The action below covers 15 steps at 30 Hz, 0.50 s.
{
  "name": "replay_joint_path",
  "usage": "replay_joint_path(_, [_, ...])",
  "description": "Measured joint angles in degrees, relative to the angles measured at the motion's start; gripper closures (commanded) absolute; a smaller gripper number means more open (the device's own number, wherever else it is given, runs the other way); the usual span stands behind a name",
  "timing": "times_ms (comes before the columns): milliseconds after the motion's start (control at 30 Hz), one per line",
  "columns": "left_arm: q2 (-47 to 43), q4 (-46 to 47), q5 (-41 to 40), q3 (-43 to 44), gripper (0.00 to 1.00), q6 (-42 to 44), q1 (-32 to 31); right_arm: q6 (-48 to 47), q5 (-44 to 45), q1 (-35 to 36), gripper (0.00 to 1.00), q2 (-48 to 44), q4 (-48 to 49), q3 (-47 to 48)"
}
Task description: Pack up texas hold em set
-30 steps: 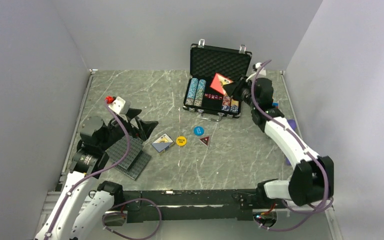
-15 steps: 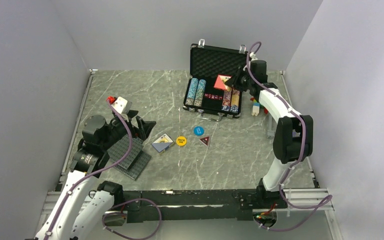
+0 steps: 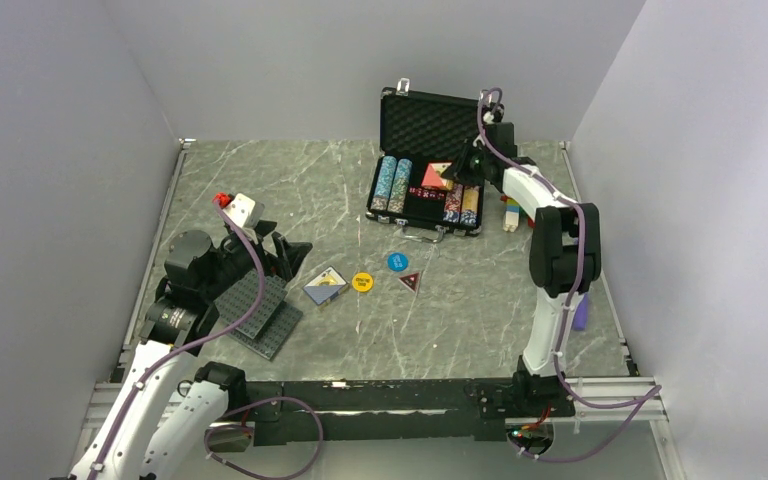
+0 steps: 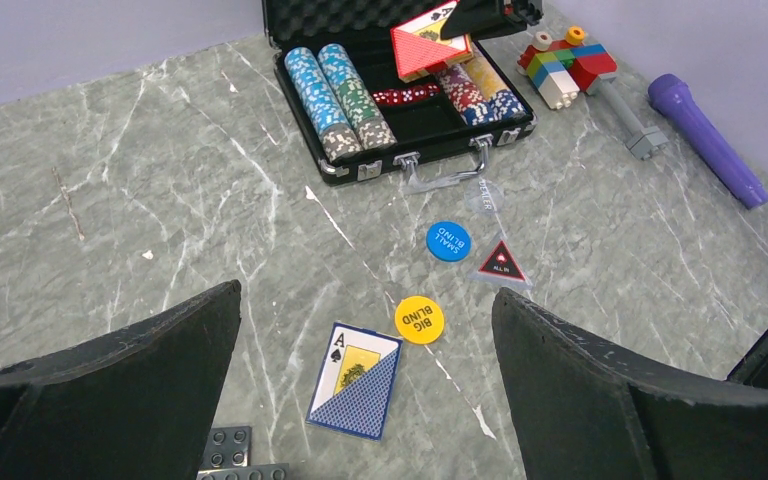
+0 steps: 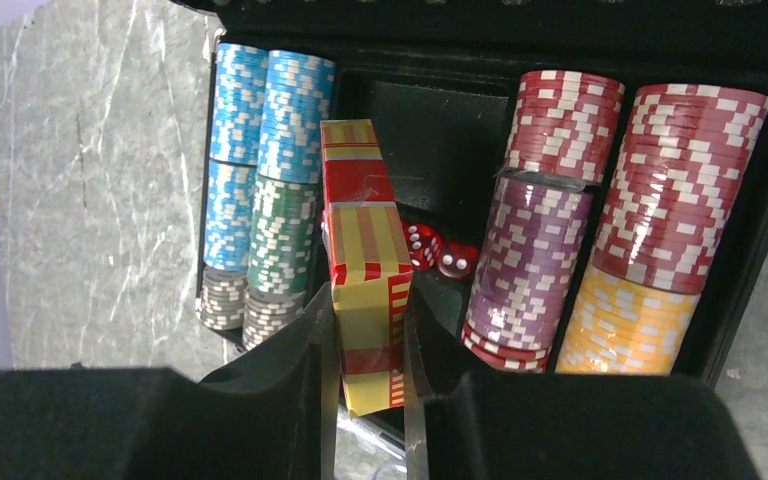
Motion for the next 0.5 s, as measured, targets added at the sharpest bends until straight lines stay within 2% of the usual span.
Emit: replay_joint_path(500, [0.1, 0.0, 0.0, 0.0, 0.01, 0.0, 0.0, -0.5, 0.2, 0.6, 1.0, 6.8, -0.5, 6.5])
